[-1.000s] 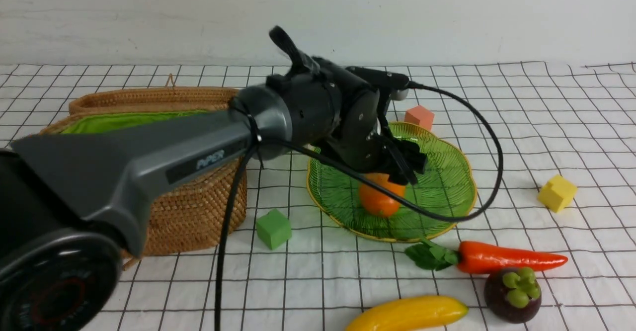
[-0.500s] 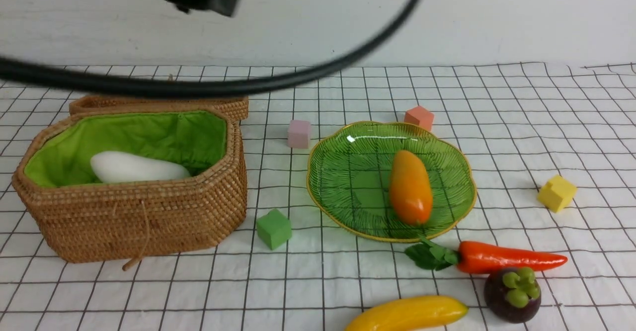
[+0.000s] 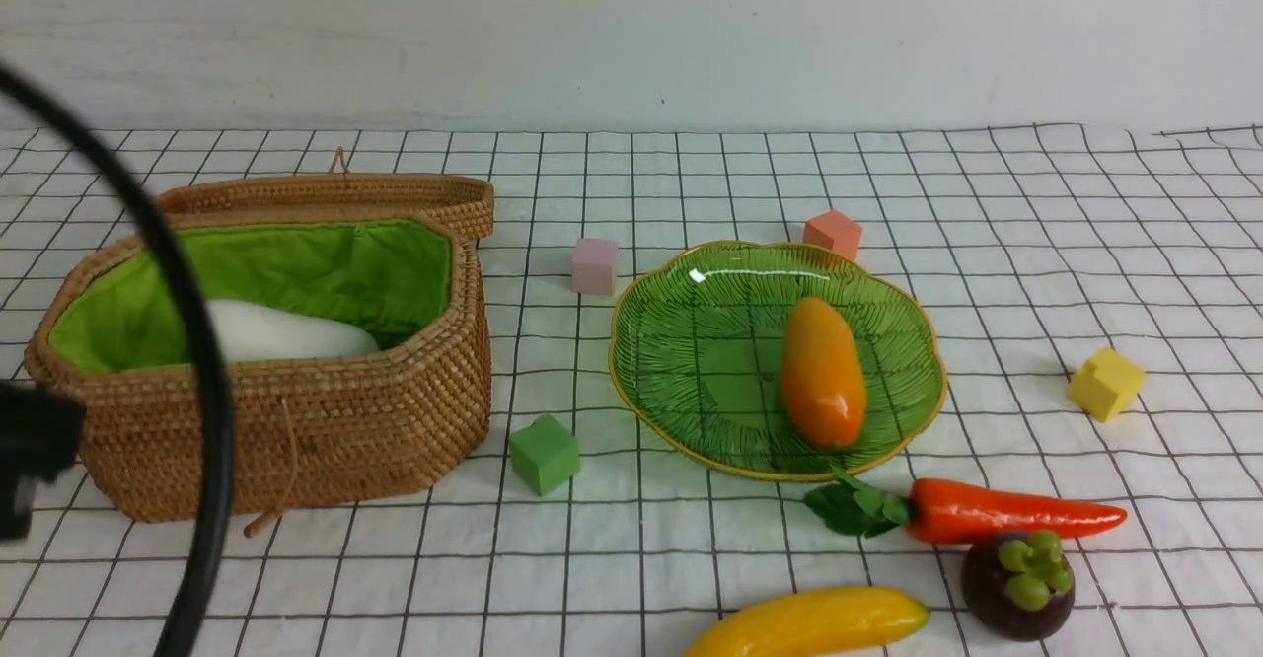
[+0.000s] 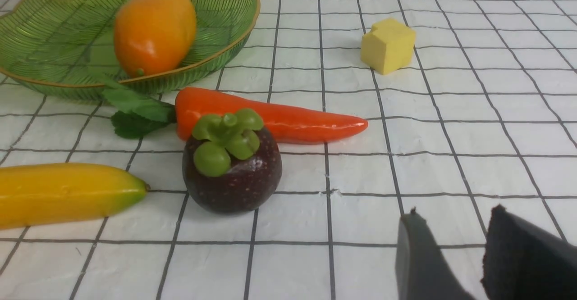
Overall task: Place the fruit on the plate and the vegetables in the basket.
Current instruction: Use the right arm to grab a mangosteen and put it into the right plate
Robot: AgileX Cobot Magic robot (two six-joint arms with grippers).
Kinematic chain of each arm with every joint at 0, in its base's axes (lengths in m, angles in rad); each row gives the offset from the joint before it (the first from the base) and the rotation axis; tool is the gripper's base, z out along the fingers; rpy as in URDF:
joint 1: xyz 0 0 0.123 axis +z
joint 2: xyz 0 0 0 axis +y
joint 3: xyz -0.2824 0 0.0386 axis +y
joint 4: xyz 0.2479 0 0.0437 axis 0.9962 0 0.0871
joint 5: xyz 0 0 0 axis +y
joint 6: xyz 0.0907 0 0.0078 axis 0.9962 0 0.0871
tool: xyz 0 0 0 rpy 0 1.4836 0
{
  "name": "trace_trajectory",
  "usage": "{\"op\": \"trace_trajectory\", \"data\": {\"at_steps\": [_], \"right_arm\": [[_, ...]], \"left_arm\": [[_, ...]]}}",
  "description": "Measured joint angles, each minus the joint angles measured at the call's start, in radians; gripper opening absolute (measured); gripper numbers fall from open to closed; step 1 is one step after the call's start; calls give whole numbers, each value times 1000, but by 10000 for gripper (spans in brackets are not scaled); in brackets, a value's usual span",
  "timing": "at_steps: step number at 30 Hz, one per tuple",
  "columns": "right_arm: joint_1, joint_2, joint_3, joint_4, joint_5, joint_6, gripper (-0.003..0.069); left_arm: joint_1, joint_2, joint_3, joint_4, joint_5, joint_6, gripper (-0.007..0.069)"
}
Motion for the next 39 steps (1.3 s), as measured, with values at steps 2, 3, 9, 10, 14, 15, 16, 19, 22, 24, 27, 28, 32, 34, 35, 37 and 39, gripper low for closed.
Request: {"op": "trace_trajectory", "data": {"at_steps": [2,3,9,10,14,15,16,19,22,24,27,28,32,34,35,37,39], "right_arm": [[0,0,0,0,0,0,243],[0,0,0,0,0,0,243],[0,0,0,0,0,0,243],[0,0,0,0,0,0,243],[0,0,0,0,0,0,243],[0,0,0,0,0,0,243],[0,0,0,0,0,0,243],[0,0,0,0,0,0,243],[0,0,0,0,0,0,243],[0,0,0,0,0,0,243],[0,0,0,0,0,0,243],[0,0,0,0,0,0,243],[0,0,0,0,0,0,243],[0,0,0,0,0,0,243],[0,0,0,0,0,0,243],[0,0,0,0,0,0,243],[0,0,0,0,0,0,243]], "left_arm": [[0,-39,60,-22,-37,-5,-13],[0,-48,74,-26,-48,-5,-13],[0,-62,99,-32,-45,-8,-13],[0,-62,99,-32,-44,-8,-13],[0,-63,99,-32,-65,-8,-13],[0,-63,99,-32,-66,-8,-13],[0,-63,99,-32,-82,-9,-13],[0,-63,99,-34,-113,-9,-13],[0,-64,109,11,-195,-18,-13],[0,-79,136,86,-298,-26,-13],[15,-119,188,151,-405,-27,-13],[35,-138,210,153,-435,-27,-13],[197,-219,291,136,-520,-27,-13],[303,-264,347,110,-564,-12,-13],[355,-287,380,89,-588,8,-13],[436,-332,443,46,-624,54,-13],[572,-417,607,-79,-709,183,-13]]}}
